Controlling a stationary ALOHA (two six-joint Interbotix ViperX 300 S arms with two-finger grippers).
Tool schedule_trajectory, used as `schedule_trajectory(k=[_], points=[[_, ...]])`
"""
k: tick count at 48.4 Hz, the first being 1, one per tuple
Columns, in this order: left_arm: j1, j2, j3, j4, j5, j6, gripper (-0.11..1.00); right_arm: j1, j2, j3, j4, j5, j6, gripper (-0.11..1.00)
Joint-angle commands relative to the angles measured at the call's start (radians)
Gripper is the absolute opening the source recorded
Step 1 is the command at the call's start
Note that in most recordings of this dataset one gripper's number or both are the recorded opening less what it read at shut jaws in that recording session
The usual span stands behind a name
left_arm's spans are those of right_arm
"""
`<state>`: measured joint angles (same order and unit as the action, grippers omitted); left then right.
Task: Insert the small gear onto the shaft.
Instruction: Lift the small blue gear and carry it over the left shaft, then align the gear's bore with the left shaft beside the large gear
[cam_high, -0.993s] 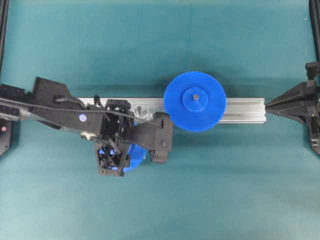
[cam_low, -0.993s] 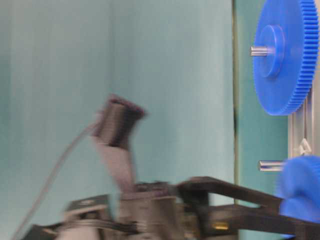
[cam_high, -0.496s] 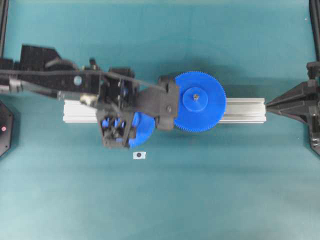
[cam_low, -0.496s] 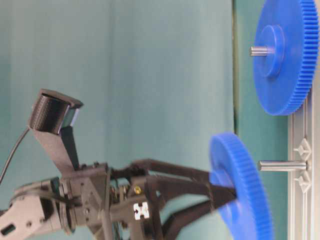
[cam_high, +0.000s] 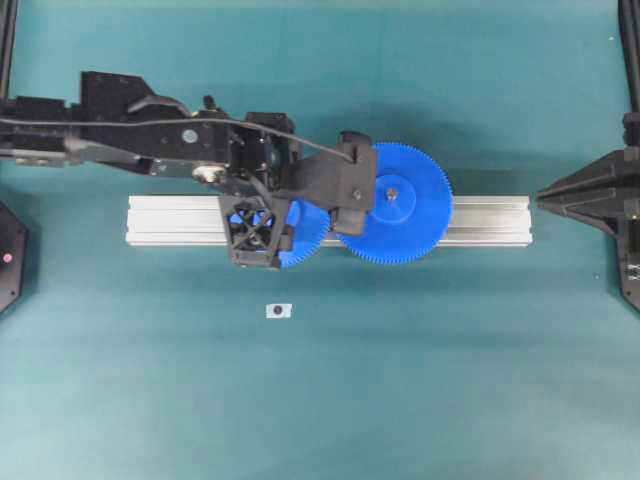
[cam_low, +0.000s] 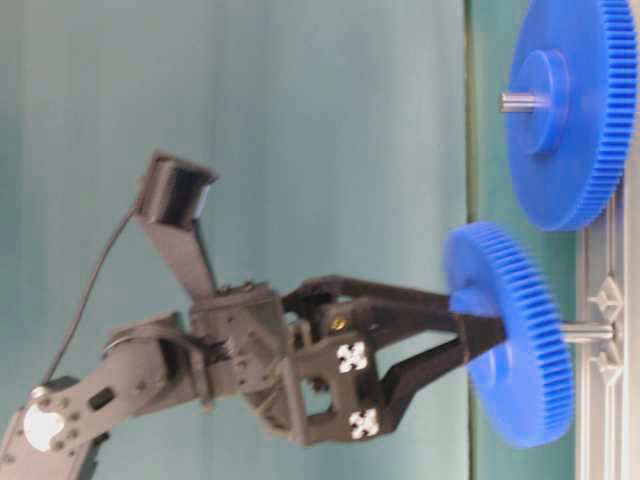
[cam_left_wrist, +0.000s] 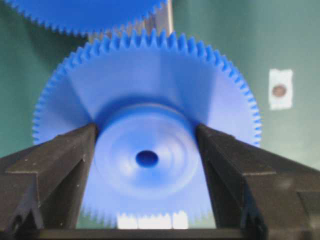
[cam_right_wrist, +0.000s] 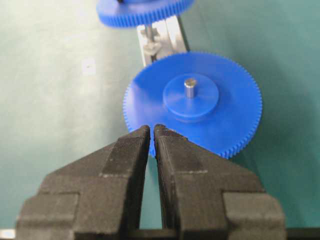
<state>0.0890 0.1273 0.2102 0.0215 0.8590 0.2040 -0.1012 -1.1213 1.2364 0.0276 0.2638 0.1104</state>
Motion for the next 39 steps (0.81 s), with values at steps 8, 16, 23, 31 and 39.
schedule_trajectory(k=[8, 16, 23, 31, 39], points=[[0.020, 0.014, -0.015, 0.005, -0.015, 0.003, 0.69, -0.006, 0.005, -0.009, 0.000, -0.006, 0.006, 0.17], [0.021, 0.006, -0.011, 0.002, 0.014, 0.003, 0.67, -0.008, 0.005, -0.009, -0.002, -0.006, 0.006, 0.17], [0.032, -0.017, 0.009, 0.005, 0.061, 0.003, 0.37, -0.008, 0.006, -0.009, -0.002, -0.005, 0.006, 0.17], [0.040, -0.055, 0.046, 0.005, 0.075, 0.002, 0.31, -0.015, 0.005, -0.008, -0.002, -0.006, 0.006, 0.17], [0.040, -0.095, 0.087, 0.005, 0.081, -0.011, 0.31, -0.015, 0.006, -0.008, 0.000, -0.006, 0.006, 0.17]])
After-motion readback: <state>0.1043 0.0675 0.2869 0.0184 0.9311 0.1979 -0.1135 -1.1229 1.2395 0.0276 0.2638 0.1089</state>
